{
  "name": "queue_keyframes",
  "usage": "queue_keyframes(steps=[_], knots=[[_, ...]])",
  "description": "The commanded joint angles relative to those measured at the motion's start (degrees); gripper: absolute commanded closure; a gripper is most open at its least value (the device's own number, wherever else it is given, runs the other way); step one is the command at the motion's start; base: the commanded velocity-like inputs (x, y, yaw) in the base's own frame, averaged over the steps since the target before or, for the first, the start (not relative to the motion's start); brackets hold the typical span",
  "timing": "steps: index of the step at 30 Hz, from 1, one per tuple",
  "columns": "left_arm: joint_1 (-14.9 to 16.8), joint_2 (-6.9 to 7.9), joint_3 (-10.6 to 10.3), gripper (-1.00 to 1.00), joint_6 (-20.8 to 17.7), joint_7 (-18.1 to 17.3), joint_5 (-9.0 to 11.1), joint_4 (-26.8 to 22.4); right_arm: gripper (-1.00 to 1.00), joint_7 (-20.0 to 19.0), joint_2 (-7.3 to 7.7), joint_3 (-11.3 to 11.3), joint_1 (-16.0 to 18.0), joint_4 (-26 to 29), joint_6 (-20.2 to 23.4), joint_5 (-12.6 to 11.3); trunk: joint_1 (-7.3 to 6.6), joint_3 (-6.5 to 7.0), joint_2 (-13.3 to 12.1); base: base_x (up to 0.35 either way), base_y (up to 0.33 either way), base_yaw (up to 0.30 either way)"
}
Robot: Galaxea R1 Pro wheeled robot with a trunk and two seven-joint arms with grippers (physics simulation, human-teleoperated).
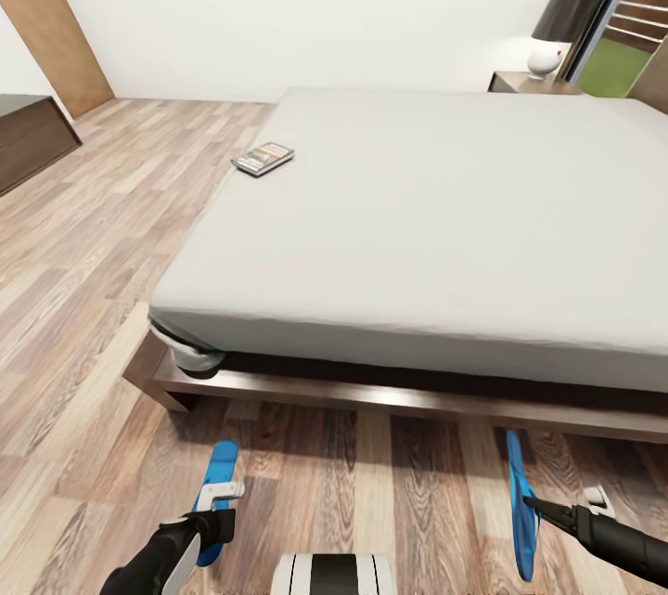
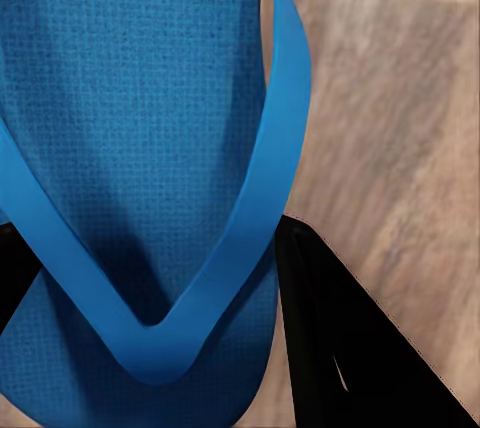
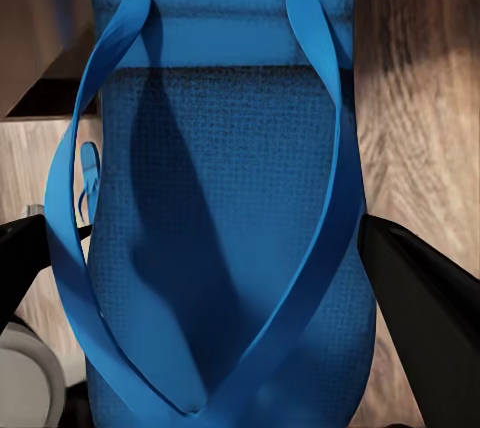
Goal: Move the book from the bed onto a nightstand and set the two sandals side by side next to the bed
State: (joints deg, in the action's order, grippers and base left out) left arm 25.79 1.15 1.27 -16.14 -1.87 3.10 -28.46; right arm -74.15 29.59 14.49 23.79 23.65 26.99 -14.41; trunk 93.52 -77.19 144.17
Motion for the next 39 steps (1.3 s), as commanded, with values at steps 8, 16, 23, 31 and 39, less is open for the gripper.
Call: queue_keyframes(steps=[8, 16, 23, 31, 39], knots=[[0.0, 0.00, 0.1, 1.00, -0.4, -0.2, 0.2, -0.1, 1.00, -0.2, 0.01, 0.1, 0.0, 0.1, 0.6, -0.2, 0.19, -1.82, 0.1, 0.000, 0.000, 0.000], [0.0, 0.00, 0.1, 1.00, -0.4, -0.2, 0.2, -0.1, 1.00, -0.1, 0.00, 0.1, 0.0, 0.1, 0.5, -0.2, 0.40, -3.59, 0.2, 0.000, 0.000, 0.000], [0.0, -0.02, 0.1, 1.00, -0.4, -0.2, 0.2, -0.1, 1.00, -0.1, 0.00, 0.1, 0.0, 0.1, 0.6, -0.2, 0.58, -5.14, 0.3, 0.000, 0.000, 0.000], [0.0, -0.08, 0.1, 1.00, 3.3, -0.4, 0.2, -0.1, 1.00, -0.1, 0.01, 0.1, 0.0, 0.1, 0.6, -0.2, 0.60, -5.36, 0.3, 0.000, 0.000, 0.000], [0.0, -0.09, 0.1, 1.00, 7.7, -0.4, 0.2, 0.2, 1.00, -0.1, 0.00, 0.1, 0.0, 0.1, 0.5, -0.2, 0.60, -5.36, 0.3, 0.000, 0.000, 0.000]])
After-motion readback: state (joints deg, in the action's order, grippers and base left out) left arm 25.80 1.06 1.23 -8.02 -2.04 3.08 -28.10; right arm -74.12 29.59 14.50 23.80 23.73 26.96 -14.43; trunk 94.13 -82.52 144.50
